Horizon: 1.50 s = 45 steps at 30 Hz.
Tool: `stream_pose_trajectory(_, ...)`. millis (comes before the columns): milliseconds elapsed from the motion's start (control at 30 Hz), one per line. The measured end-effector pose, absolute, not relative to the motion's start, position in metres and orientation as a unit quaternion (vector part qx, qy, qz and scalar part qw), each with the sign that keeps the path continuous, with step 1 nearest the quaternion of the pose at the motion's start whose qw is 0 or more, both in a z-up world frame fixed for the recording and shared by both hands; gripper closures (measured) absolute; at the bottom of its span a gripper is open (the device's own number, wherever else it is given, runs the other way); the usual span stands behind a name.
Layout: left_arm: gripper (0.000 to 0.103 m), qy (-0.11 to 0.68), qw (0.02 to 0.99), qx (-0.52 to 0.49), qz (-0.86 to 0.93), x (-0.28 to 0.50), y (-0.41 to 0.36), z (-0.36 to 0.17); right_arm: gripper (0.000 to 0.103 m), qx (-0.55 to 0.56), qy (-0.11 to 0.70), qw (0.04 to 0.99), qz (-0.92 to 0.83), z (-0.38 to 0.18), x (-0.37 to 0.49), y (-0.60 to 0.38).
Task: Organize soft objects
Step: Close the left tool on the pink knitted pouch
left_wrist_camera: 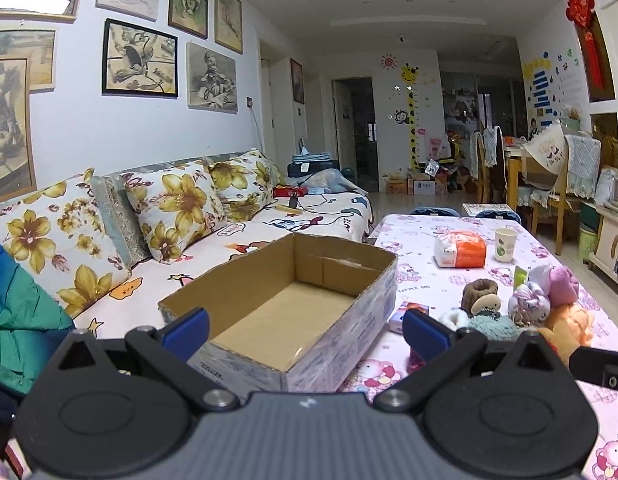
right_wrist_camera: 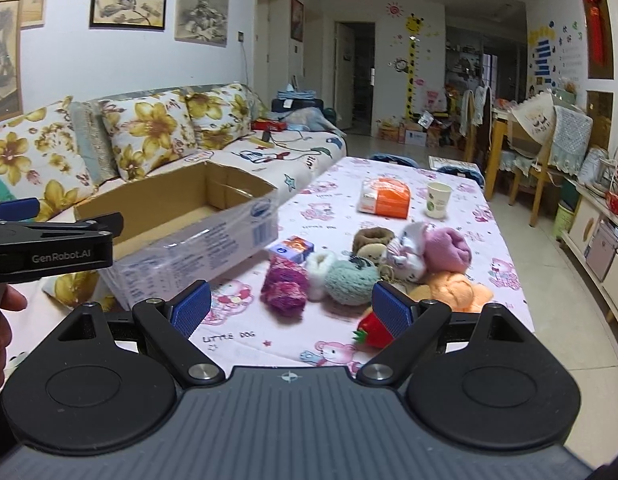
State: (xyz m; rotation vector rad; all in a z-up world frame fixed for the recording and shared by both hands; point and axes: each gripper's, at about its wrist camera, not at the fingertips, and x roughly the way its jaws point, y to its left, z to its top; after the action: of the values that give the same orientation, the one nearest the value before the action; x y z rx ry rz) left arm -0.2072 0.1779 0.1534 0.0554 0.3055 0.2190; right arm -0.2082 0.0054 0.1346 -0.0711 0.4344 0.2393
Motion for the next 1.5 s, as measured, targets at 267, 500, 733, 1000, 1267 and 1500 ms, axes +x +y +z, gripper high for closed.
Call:
stream_pose_trajectory(267,0.001,0.158,0.981,0.032,0.109,-0.199,0.175,0.146,0.0,-0.022,0.209,0.969,0.128,0.125,-0.191,-0.005)
stream_pose_trajectory(500,0.001,0.167,0.982,0.043,0.075,-0.183,0.158,0.129,0.0,0.01,0.217,0.972,0.088,0.088,-0.167,-0.041)
stream_pose_trajectory(733,0.001,0.186,0.98,0.072,0.008,-0.155,0.121,0.102,0.0,0.071,0.256,0.963,0.047,0.041,-0.128,-0.098)
stream_pose_trajectory(1000,0.001,0.204,0.972,0.105,-0.051,-0.103,0.093,0.065,0.0,0.127,0.28,0.95,0.058,0.017,-0.1,-0.121)
stream_pose_trajectory(1267,0.002,0.228,0.967,0.078,-0.081,-0.052,0.093,0.044,0.0,0.151,0.31,0.937,0.057,0.009,-0.065,-0.121)
stream_pose_trajectory(1500,0.008,0.253,0.963,0.059,-0.074,-0.021,0.097,0.034,0.0,0.12,0.314,0.941,0.037,0.006,-0.045,-0.106)
